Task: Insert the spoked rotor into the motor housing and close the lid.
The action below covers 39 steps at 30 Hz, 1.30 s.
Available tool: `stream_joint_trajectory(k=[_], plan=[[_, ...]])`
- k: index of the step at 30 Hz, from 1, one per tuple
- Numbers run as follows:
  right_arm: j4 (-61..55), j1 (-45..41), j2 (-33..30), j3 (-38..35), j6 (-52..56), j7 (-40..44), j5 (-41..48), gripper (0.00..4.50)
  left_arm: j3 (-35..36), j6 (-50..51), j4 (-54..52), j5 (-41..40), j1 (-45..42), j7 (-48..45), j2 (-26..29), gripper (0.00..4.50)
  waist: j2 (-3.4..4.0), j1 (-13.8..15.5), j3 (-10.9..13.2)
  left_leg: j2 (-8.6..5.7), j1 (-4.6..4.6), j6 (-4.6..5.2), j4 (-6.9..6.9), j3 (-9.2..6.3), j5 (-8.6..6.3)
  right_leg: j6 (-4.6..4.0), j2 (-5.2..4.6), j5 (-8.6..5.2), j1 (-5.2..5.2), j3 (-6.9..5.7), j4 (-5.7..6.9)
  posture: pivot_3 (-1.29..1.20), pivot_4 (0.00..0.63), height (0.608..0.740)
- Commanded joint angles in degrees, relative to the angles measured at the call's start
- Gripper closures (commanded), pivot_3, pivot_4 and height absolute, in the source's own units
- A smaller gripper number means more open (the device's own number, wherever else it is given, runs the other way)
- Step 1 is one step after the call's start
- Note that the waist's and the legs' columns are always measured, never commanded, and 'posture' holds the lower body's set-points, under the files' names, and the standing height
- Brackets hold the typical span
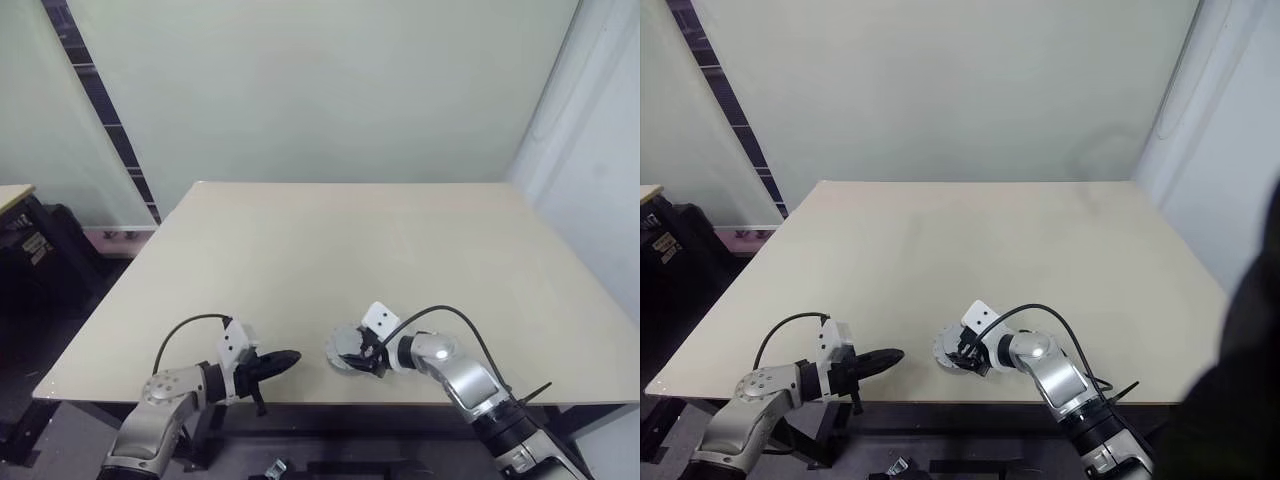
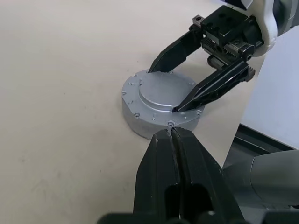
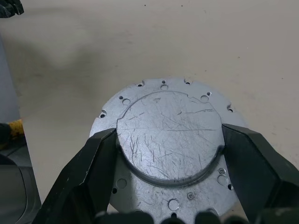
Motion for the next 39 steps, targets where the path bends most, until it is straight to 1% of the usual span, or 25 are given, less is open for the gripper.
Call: stream_joint_trajectory(k=[1,6,13,17,22,31,32,34,39], plan=[[-1.34,-0.68,-1.06,0.43,1.25,0.16,-1.20,1.29,-0.43,-1.14,-0.65,0.78,-1.75,0.39,-0.32,4.50,0.00,0.02,0.00,0.00,0.00,0.00,0.00,0.00,0.00,0.00,0.00,0.00,0.00,0.00,0.00,0.00,0.000,0.740],[-1.50,-0.71,-1.15,0.95,2.01,0.21,-1.52,1.29,-2.65,-2.58,1.58,3.73,-4.35,2.16,-2.17,4.50,0.02,0.14,-0.02,-0.02,0.01,0.00,0.03,0.00,0.00,0.00,0.00,0.00,0.06,0.00,0.00,0.00,0.000,0.740],[-2.13,-0.24,-1.42,1.46,2.72,0.39,-1.74,1.29,-7.13,-7.16,11.08,10.28,-9.82,6.30,-7.13,4.50,0.01,0.22,-0.07,-0.04,0.02,0.00,0.08,-0.01,0.00,0.12,0.00,0.07,0.08,0.01,0.00,0.00,0.000,0.740],[-2.79,0.05,-1.90,1.54,3.38,0.45,-1.92,1.29,-8.60,-9.94,15.73,12.21,-11.39,7.12,-9.81,4.50,0.00,0.40,-0.08,-0.07,0.01,0.00,0.08,-0.01,0.00,0.13,0.00,0.08,0.09,0.03,-0.01,0.00,0.000,0.740],[-3.62,0.22,-2.43,1.58,4.01,0.64,-1.79,1.29,-9.61,-11.72,18.91,13.72,-12.54,7.04,-10.65,4.50,0.01,1.25,-0.10,-0.06,0.02,0.00,0.08,0.00,0.00,0.13,0.00,0.08,0.08,0.04,-0.01,0.00,0.000,0.740],[-4.05,0.29,-2.53,1.40,4.20,0.64,-1.35,1.29,-9.90,-12.63,21.24,14.41,-14.18,6.63,-11.78,4.50,0.02,1.24,-0.13,-0.11,0.00,0.01,0.14,-0.01,0.00,0.14,0.00,0.08,0.12,0.07,-0.01,0.00,0.000,0.740],[-4.16,0.33,-2.54,1.28,4.24,0.70,-1.21,0.57,-9.92,-12.69,21.35,14.44,-14.26,6.61,-11.80,4.50,0.02,1.24,-0.14,-0.11,0.00,0.01,0.14,-0.01,0.00,0.14,0.00,0.08,0.12,0.07,-0.01,0.00,0.000,0.740],[-4.62,0.41,-2.51,0.88,4.61,0.99,-0.59,0.04,-9.99,-12.82,21.54,14.51,-14.42,6.52,-11.84,4.50,0.01,1.19,-0.15,-0.11,0.00,0.01,0.15,-0.01,0.00,0.14,-0.01,0.08,0.13,0.07,-0.01,0.00,0.000,0.740],[-5.55,0.38,-2.16,-0.45,5.39,1.60,1.09,0.04,-10.30,-12.85,21.83,14.76,-14.78,6.36,-12.16,4.50,0.00,1.19,-0.15,-0.09,0.03,0.02,0.18,-0.01,0.01,0.14,0.01,0.08,0.14,0.08,0.04,0.00,0.000,0.740]])
